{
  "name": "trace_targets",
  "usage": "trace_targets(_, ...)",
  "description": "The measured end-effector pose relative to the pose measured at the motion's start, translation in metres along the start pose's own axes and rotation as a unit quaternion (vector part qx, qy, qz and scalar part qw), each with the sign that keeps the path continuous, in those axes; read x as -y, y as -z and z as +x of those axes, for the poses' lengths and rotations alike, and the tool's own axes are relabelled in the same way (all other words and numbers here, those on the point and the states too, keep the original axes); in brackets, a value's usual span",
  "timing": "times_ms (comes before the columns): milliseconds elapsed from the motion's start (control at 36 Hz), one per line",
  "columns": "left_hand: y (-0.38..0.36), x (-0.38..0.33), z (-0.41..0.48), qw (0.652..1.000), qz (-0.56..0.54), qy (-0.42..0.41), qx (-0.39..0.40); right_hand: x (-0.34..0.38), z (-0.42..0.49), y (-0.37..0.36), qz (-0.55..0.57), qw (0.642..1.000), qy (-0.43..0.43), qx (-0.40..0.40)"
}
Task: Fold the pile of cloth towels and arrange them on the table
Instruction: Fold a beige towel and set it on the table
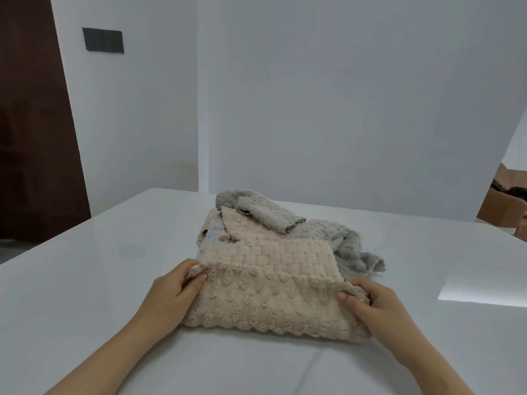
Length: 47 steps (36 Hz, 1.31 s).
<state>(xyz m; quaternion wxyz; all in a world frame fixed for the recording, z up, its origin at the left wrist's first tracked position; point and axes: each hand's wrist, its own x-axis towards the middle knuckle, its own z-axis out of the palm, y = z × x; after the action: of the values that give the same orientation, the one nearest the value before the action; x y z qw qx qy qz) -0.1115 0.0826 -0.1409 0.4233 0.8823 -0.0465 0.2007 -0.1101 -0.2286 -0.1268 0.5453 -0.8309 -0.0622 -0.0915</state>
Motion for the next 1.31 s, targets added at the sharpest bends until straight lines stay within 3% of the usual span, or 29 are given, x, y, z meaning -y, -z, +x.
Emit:
trace_targets(222,0.009,-0.012,-0.024,0.996,0.009,0.084,0.025,0.008,-0.033,0.012,-0.029,0.996,-0.043,0.067)
trace_targets(389,0.025,-0.022,-0.024,0.977,-0.095,0.175,0.078,0.023,-0.038,0.021,-0.008,0.994,-0.048,0.095)
trace_targets(667,0.01,-0.022,0.008,0.992,0.051,0.118,-0.003,0.022,-0.006,0.005,-0.082,0.996,-0.043,0.019)
trace_targets(778,0.005,-0.016,0.033,0.984,0.023,0.167,0.064,0.011,0.016,-0.003,-0.093,0.995,-0.033,-0.023)
trace_targets(944,0.001,0.003,0.059,0.965,0.023,0.206,0.161,0.002,0.043,-0.013,-0.15,0.988,-0.043,0.005)
trace_targets(1083,-0.004,0.007,0.071,0.965,0.052,0.183,0.179,-0.012,0.05,-0.016,-0.205,0.978,-0.048,0.003)
trace_targets(1306,-0.005,0.022,0.07,0.962,0.185,0.06,0.191,-0.024,0.052,-0.014,-0.279,0.96,-0.015,0.033)
